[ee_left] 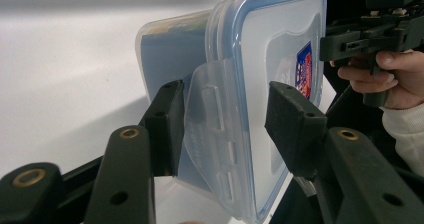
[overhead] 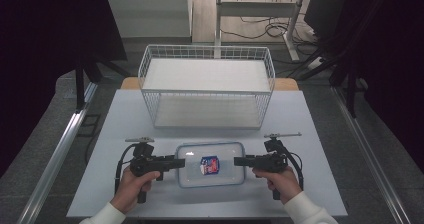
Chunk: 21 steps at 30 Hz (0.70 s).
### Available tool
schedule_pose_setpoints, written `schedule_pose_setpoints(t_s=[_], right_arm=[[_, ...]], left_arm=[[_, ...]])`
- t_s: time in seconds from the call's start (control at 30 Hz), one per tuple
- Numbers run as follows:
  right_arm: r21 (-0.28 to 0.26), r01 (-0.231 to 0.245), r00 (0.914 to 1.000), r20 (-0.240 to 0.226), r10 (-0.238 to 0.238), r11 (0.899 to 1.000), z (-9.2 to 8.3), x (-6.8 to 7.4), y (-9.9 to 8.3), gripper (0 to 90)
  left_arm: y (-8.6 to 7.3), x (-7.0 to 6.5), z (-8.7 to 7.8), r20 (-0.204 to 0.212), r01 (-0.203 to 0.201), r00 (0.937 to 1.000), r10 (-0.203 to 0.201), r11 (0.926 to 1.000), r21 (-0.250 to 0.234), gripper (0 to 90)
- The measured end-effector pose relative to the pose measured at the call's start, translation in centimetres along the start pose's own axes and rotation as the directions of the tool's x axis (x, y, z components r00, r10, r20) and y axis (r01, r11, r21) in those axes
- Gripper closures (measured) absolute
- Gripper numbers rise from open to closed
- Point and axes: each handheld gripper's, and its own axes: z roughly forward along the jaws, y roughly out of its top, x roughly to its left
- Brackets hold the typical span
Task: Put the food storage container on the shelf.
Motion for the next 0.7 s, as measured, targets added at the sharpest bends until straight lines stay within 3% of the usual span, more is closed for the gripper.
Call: schedule_pose_setpoints(t_s=[0.43,0.7], right_arm=[[-0.017,-0.001,1.0,0.001,0.001,1.0,-0.3,-0.5,1.2,47.5],[-0.041,0.006,1.0,0.006,-0.006,0.999,0.2,-0.8,2.5,47.5]], left_arm=[[1.7,0.4,0.3,0.015,-0.028,0.9995,0.028,0.9996,-0.003,51.8],[3.6,1.4,0.5,0.014,-0.051,0.9986,0.051,0.9987,-0.006,51.9]])
